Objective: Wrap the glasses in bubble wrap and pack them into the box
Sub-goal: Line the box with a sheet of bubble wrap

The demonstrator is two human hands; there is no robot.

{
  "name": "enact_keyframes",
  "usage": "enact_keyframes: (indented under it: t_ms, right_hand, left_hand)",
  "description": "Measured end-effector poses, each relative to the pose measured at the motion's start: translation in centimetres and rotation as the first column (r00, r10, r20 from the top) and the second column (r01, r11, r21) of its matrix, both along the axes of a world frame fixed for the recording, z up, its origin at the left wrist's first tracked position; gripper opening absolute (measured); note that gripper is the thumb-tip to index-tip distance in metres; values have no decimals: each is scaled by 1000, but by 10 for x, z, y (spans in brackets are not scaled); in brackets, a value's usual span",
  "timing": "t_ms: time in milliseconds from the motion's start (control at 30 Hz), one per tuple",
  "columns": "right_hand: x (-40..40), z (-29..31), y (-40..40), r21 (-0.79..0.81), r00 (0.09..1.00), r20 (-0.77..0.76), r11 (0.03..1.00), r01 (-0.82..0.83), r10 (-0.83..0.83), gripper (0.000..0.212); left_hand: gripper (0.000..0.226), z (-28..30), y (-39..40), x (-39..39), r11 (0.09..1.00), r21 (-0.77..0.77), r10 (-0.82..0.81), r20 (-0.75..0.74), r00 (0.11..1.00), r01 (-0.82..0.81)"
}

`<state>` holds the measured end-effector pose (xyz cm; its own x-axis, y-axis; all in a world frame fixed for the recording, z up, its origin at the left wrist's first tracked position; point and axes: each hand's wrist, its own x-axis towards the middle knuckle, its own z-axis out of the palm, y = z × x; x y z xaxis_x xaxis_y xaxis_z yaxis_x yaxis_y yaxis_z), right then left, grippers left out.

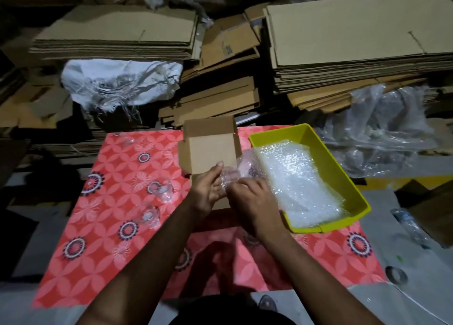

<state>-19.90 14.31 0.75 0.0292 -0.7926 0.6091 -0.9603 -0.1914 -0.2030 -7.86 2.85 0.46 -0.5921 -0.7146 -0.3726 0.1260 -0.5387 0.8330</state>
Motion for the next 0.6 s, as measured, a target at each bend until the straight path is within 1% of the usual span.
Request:
enact_keyframes:
  t_ms: [67, 100, 133, 167, 200, 267, 300, 333, 367, 400, 433, 467, 500, 533, 567, 600]
  right_hand:
    - [15, -10, -5, -37, 988, -127, 995, -97, 92, 15]
    - [23, -15, -9, -39, 977, -168, 990, -137, 128, 19]
    - [29, -20, -11, -25, 971, -179, 986, -164, 157, 22]
    - [36, -22, -13, -7, 968, -172, 982, -189, 185, 25]
    - [41, -24, -14, 11, 965, -165, 979, -204, 203, 27]
    - [49, -25, -11, 29, 969, -138, 979, -204, 206, 23]
    - [52, -24, -7, 35, 979, -74, 981, -188, 191, 22]
    - [56, -23, -2, 58, 987, 49, 986, -157, 154, 22]
    - [58, -19, 3, 87, 973, 210, 990, -111, 91, 22]
    - [59, -18, 5, 116, 926, 378, 992, -43, -4, 21]
    - [59, -16, 3, 142, 841, 528, 988, 53, -121, 21]
    - [57, -16, -2, 183, 712, 662, 971, 152, -236, 24]
    - [53, -17, -9, 255, 534, 781, 946, 201, -324, 30]
    - [48, -15, -17, 353, 330, 862, 923, 153, -384, 37]
    - [45, -13, -26, 429, 155, 892, 903, 9, -425, 44]
    - [44, -15, -35, 462, 84, 887, 871, -170, -454, 52]
  left_hand:
    - [34, 2, -3, 20, 997, -63, -53, -42, 998, 51]
    - [28, 2, -4, 28, 993, -89, -79, -27, 996, 77]
    - [20, 2, -5, 34, 993, -97, -72, 9, 997, 73]
    - [14, 0, -6, 41, 994, -98, -36, 50, 998, 41]
    - [12, -2, -8, 48, 994, -108, 13, 81, 997, -4]
    - [12, -7, -12, 60, 984, -140, 122, 112, 986, -106]
    - [11, -10, -15, 65, 975, -158, 178, 119, 977, -158]
    - [11, -13, -17, 70, 965, -160, 229, 110, 967, -210]
    - [11, -12, -19, 74, 956, -149, 268, 94, 959, -253]
    - [11, -10, -20, 78, 951, -121, 295, 77, 952, -284]
    - [11, -8, -22, 80, 951, -86, 301, 60, 952, -296]
    - [12, -6, -22, 82, 953, -51, 299, 27, 954, -297]
    - [11, -3, -23, 85, 956, -26, 291, 5, 957, -291]
    - [11, 1, -22, 87, 958, -7, 288, -15, 958, -288]
    - [11, 5, -21, 90, 957, -7, 291, -15, 957, -291]
    - [11, 6, -21, 92, 955, -11, 295, -13, 955, -295]
